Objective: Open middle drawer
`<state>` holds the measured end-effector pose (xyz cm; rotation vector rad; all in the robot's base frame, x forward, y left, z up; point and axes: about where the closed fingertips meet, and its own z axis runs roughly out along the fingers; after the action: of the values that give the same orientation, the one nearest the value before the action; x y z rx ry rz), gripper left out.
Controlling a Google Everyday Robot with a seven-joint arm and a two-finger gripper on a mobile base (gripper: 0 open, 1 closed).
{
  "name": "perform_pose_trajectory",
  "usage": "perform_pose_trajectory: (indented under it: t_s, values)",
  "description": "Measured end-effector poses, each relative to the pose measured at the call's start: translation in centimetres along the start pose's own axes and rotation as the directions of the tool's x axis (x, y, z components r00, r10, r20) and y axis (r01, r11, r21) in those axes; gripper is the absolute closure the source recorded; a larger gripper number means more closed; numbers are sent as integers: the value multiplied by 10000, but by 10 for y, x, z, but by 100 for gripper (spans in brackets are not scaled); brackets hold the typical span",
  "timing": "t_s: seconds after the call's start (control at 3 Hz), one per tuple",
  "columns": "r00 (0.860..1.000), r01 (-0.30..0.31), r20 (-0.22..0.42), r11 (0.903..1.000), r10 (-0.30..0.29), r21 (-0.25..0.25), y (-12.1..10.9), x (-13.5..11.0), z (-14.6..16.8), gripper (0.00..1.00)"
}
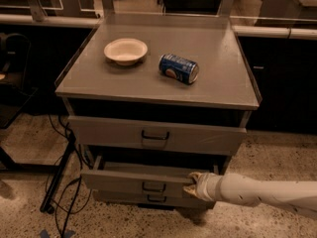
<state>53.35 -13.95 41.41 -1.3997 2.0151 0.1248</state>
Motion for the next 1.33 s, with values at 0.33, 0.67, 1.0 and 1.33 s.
perform_pose_trajectory:
  t_s: [0.33, 0.67, 1.0, 1.33]
  values:
    - [10000, 1, 0, 10000, -1, 0, 0, 0, 0, 82]
    - [10000, 1, 1, 10000, -1, -1, 0, 0, 0, 59]
    - [10000, 1, 1, 10000, -1, -1, 0, 0, 0, 36]
    - [10000, 1, 1, 10000, -1, -1, 0, 0, 0, 13]
